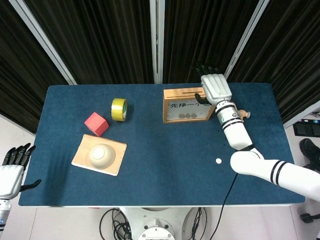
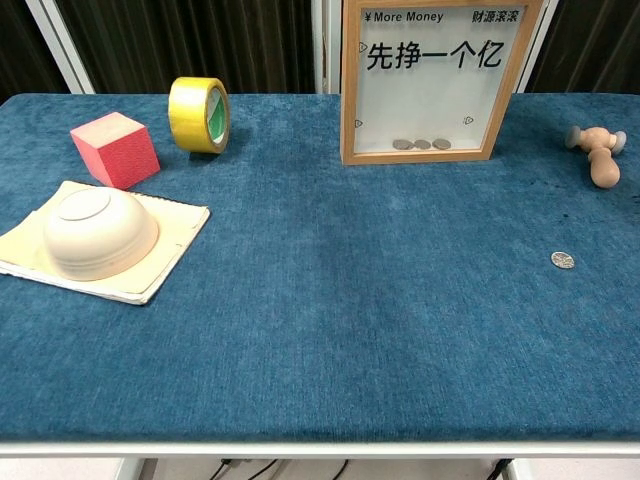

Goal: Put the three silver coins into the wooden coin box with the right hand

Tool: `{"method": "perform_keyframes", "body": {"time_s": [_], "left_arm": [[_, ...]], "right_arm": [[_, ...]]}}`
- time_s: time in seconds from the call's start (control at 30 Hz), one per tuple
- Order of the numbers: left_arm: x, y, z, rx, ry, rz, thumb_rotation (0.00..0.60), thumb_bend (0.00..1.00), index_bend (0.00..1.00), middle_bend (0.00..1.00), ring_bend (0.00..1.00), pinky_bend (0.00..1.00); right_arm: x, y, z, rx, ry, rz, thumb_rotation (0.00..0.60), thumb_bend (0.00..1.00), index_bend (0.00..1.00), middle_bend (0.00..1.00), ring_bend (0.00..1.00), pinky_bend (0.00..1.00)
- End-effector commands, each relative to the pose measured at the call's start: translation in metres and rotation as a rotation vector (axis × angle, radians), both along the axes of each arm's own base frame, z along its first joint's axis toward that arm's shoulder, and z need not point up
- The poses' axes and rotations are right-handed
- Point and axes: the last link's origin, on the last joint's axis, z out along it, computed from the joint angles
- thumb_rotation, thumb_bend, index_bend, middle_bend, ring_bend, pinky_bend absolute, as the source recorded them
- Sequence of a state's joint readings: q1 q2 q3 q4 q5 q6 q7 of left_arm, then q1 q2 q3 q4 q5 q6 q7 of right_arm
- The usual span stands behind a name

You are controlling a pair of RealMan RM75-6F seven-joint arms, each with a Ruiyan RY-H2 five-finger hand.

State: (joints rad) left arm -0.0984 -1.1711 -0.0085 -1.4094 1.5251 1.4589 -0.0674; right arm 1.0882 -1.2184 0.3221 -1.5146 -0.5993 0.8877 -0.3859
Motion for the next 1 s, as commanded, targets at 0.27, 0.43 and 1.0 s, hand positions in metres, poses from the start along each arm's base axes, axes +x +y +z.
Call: {"method": "perform_keyframes", "body": {"time_s": [0.27,0.43,1.0], "left_arm": [[0.005,0.002,0.001,0.022,0.014,-0.023,0.6,0.0,0.02,0.0,0.0,0.0],[0.01,0.004,0.003,0.041,0.021,-0.03,0.6,0.0,0.02,0.0,0.0,0.0],[0.007,-0.001,-0.004,0.028,0.037,-0.009,0.6,0.0,0.02,0.0,0.0,0.0]], "right_arm": [[-0.084,0.121,0.026,-0.23,0.115,0.435,0.6,0.31,0.0,0.0,0.0,0.0],[-0.139,0.155,0.009,-0.145,0.174,0.352,0.6,0.32,0.0,0.0,0.0,0.0],[-0.234,0.182,-0.061,0.111,0.226,0.081,0.6,0.3,0.02,0.0,0.0,0.0]]}}
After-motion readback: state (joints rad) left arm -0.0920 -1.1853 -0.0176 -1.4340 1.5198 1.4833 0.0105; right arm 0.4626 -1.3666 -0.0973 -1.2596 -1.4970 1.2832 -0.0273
